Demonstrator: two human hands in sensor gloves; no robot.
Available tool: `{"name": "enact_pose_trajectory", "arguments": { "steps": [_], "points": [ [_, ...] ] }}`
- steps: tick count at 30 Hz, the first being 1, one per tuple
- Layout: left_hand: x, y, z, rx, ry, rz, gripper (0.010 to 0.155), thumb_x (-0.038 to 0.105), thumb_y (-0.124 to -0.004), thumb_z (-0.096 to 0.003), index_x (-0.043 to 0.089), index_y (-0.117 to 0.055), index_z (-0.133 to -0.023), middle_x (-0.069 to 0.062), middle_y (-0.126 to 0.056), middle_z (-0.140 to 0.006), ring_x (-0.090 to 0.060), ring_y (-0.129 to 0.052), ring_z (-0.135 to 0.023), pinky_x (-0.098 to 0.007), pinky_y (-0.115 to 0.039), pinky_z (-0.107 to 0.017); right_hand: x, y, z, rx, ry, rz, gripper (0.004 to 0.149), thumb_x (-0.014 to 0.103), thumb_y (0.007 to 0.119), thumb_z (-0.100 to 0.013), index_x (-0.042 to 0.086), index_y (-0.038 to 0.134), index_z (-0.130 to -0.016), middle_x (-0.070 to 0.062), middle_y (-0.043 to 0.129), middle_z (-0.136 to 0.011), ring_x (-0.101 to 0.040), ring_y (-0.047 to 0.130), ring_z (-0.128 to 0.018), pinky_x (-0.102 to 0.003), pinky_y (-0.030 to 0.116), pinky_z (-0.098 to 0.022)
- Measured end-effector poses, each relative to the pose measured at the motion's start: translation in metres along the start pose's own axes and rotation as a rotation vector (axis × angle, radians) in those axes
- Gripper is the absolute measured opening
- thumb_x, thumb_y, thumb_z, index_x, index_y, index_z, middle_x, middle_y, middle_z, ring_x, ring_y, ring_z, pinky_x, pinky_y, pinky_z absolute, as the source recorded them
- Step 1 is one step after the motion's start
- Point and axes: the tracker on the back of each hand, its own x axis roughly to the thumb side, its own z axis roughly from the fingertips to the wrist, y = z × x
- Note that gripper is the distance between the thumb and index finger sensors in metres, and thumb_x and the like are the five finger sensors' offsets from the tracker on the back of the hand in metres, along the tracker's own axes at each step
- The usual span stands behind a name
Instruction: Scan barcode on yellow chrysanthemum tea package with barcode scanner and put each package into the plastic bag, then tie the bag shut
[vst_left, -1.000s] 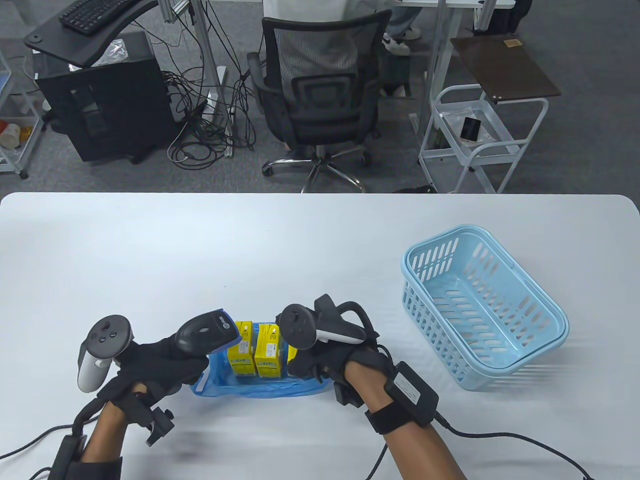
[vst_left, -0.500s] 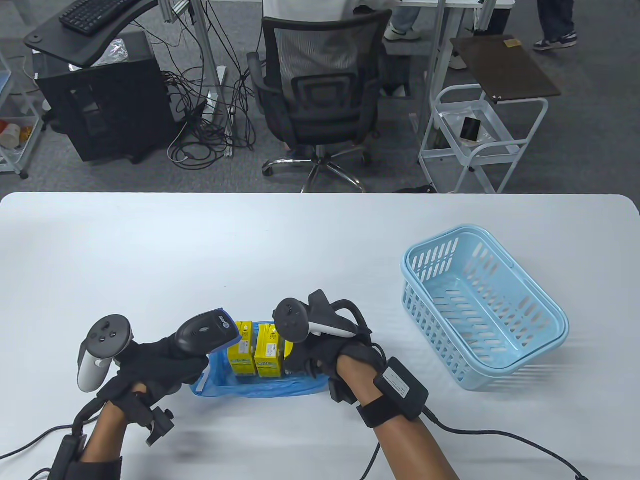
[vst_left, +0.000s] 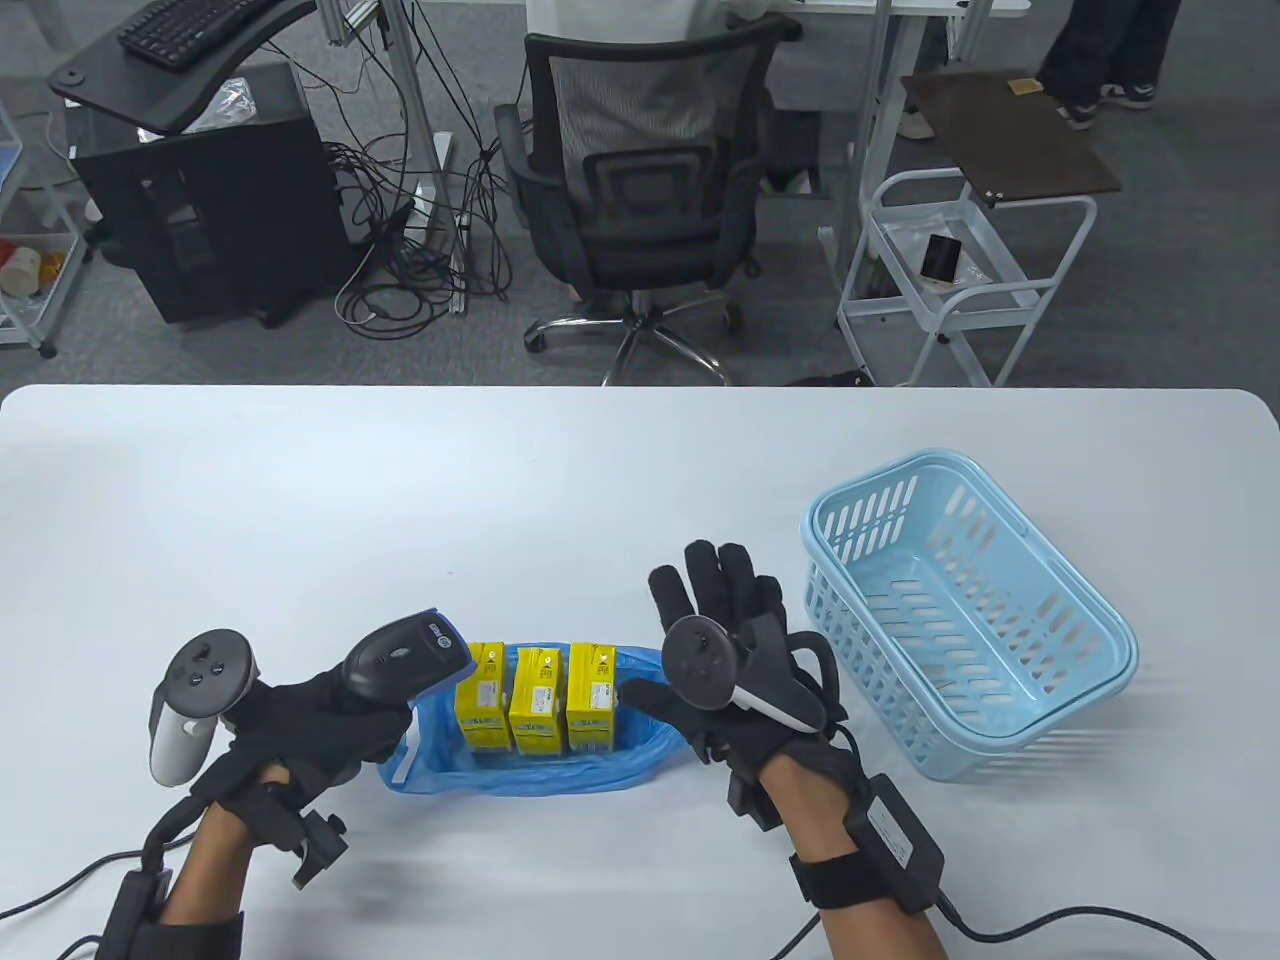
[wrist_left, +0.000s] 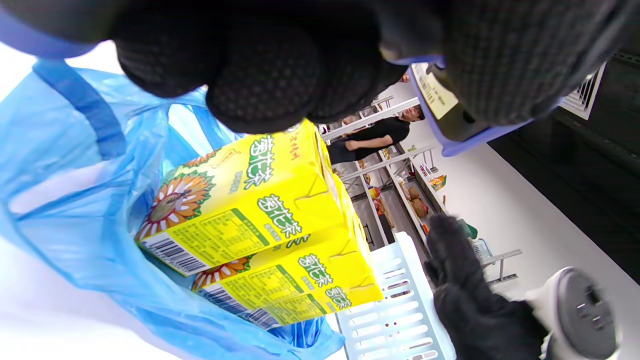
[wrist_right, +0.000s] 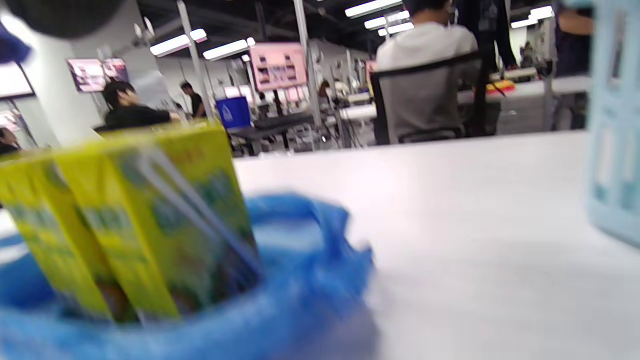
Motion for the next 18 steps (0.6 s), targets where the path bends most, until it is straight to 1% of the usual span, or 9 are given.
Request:
{"name": "enact_pose_trajectory", "arguments": {
  "steps": [4,5,6,7,8,13,15,18],
  "points": [
    [-0.003,0.006,0.002,0.029,0.011,0.007,0.064,0.057,-0.087,-0.0394,0.030,-0.068,-0.094,0.011,-0.094,-0.071,-0.021,-0.103,-0.049,-0.044,-0.087,-0.045,-0.019,0.039,0.004,-0.002,0.024,0.040,0.098,0.076,0.055,-0.029,0.025,0.010,-0.100,-0.014,0.001,-0.109,-0.048,0.004,-0.100,-0.069,0.020,-0.073],
    [-0.003,0.008,0.002,0.038,0.012,0.004,0.064,0.057,-0.087,-0.0395,0.030,-0.068,-0.094,0.011,-0.094,-0.071,-0.021,-0.103,-0.049,-0.044,-0.086,-0.045,-0.023,0.048,0.003,0.040,0.038,0.054,0.098,0.076,0.055,-0.029,0.025,0.010,-0.100,-0.013,0.001,-0.109,-0.048,0.004,-0.100,-0.070,0.019,-0.072],
    [-0.003,0.009,0.002,0.041,0.014,0.002,0.064,0.056,-0.087,-0.0395,0.030,-0.068,-0.095,0.011,-0.094,-0.071,-0.021,-0.103,-0.049,-0.044,-0.086,-0.045,-0.025,0.051,0.004,0.082,0.047,0.073,0.098,0.076,0.053,-0.029,0.026,0.010,-0.100,-0.013,0.001,-0.109,-0.048,0.002,-0.100,-0.070,0.017,-0.072],
    [-0.003,0.009,0.002,0.041,0.015,0.000,0.064,0.057,-0.087,-0.0394,0.030,-0.068,-0.094,0.011,-0.094,-0.071,-0.021,-0.103,-0.049,-0.044,-0.087,-0.045,-0.027,0.053,0.005,0.090,0.053,0.099,0.097,0.077,0.052,-0.028,0.026,0.010,-0.100,-0.013,0.002,-0.109,-0.047,0.002,-0.100,-0.070,0.017,-0.071],
    [-0.003,0.010,0.002,0.042,0.015,0.001,0.064,0.057,-0.087,-0.0395,0.030,-0.068,-0.094,0.011,-0.094,-0.071,-0.021,-0.103,-0.049,-0.044,-0.087,-0.045,-0.029,0.054,0.005,0.075,0.053,0.106,0.097,0.077,0.052,-0.028,0.026,0.011,-0.100,-0.013,0.004,-0.110,-0.047,0.003,-0.100,-0.070,0.017,-0.071],
    [0.001,0.012,0.004,0.051,0.033,-0.037,0.065,0.056,-0.087,-0.0397,0.029,-0.066,-0.096,0.009,-0.094,-0.072,-0.022,-0.103,-0.050,-0.045,-0.086,-0.046,-0.033,0.050,0.007,0.060,0.073,0.089,0.096,0.077,0.052,-0.028,0.027,0.013,-0.101,-0.012,0.006,-0.111,-0.047,0.003,-0.100,-0.070,0.015,-0.070],
    [0.008,0.018,0.010,0.056,0.079,-0.097,0.068,0.056,-0.086,-0.0402,0.028,-0.063,-0.098,0.007,-0.092,-0.075,-0.024,-0.101,-0.054,-0.046,-0.084,-0.048,-0.034,0.051,0.009,0.054,0.067,0.074,0.096,0.077,0.054,-0.028,0.027,0.014,-0.101,-0.012,0.007,-0.111,-0.046,0.003,-0.100,-0.069,0.014,-0.070],
    [0.018,0.032,0.024,0.148,0.143,-0.231,0.072,0.058,-0.083,-0.0401,0.027,-0.059,-0.100,0.007,-0.091,-0.078,-0.025,-0.101,-0.055,-0.046,-0.084,-0.048,-0.034,0.050,0.011,0.040,0.060,0.050,0.097,0.076,0.056,-0.028,0.027,0.016,-0.101,-0.012,0.009,-0.111,-0.046,0.004,-0.100,-0.069,0.014,-0.070]
  ]
}}
